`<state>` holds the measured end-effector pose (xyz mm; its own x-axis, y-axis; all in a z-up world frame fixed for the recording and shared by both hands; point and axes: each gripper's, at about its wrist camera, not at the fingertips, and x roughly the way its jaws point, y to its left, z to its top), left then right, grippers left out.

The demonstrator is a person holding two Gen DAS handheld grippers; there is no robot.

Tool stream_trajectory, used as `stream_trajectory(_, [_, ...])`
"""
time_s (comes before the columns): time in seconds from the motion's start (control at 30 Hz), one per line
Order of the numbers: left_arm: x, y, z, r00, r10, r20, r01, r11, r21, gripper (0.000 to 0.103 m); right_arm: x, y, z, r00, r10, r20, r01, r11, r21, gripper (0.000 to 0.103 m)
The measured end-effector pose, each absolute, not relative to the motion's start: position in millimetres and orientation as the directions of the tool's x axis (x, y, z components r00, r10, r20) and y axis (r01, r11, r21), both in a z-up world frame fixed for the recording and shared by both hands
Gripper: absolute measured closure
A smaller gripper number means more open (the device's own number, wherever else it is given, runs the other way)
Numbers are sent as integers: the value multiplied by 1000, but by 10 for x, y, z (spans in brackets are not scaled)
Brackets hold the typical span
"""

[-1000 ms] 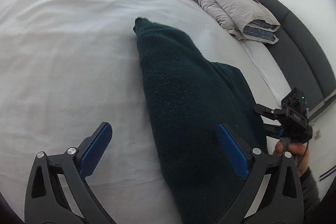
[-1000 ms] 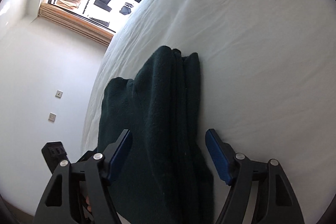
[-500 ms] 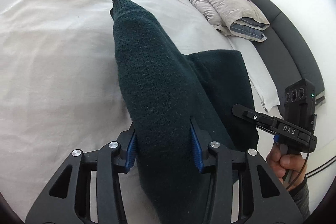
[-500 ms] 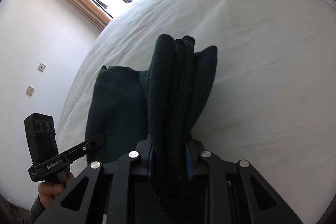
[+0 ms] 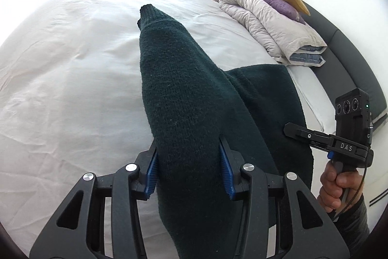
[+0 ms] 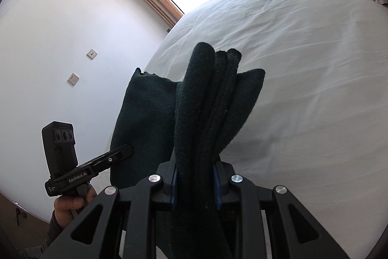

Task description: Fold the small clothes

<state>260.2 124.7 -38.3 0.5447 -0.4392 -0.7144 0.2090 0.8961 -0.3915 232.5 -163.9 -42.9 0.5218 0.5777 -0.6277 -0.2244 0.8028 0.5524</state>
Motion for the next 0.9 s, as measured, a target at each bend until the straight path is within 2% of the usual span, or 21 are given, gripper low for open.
stream_trajectory(0.2, [2690, 1626, -898, 501, -436, -747, 161, 896, -415, 60, 2456, -1581, -960, 478, 579, -661, -145, 794, 591, 78])
stream_trajectory(0.27, [2702, 1693, -1078, 505, -437, -744, 154, 894, -420, 56, 2465, -1670, -1187, 476, 577, -664, -93, 783, 615, 78])
stream_trajectory(0.33, [2711, 1766, -1170, 510, -460, -727, 144, 879, -455, 46, 2440, -1826, -1408, 479, 603, -638, -43, 742, 670, 77])
stream_trajectory(0.4, [2693, 1728, -1219, 514, -460, -724, 149, 879, -453, 41, 2408, -1947, -1557, 498, 627, -599, -27, 701, 712, 70])
stream_trajectory(0.47, [2677, 1700, -1263, 525, -452, -722, 163, 885, -436, 37, 2385, -1981, -1607, 513, 647, -565, -50, 679, 733, 71])
stream_trajectory(0.63, [2597, 1748, -1343, 551, -459, -697, 156, 877, -454, 35, 2408, -1876, -1559, 516, 641, -568, -72, 693, 717, 69])
stream_trajectory(0.67, [2564, 1727, -1320, 559, -440, -703, 143, 886, -441, 34, 2383, -1871, -1521, 523, 627, -577, -67, 705, 706, 67])
stream_trajectory(0.73, [2409, 1680, -1211, 586, -360, -726, 106, 922, -371, 32, 2278, -1872, -1381, 562, 561, -607, -57, 759, 649, 55])
stream_trajectory(0.83, [2120, 1479, -910, 671, -196, -716, 90, 979, -183, 32, 2040, -1891, -1128, 631, 457, -627, -67, 837, 543, 52])
stream_trajectory(0.87, [2002, 1424, -813, 700, -151, -698, 82, 988, -132, 30, 1931, -1889, -1041, 653, 433, -621, -70, 851, 520, 51])
stream_trajectory(0.9, [1875, 1380, -723, 724, -115, -680, 70, 993, -94, 23, 1809, -1896, -970, 677, 407, -614, -67, 864, 499, 46])
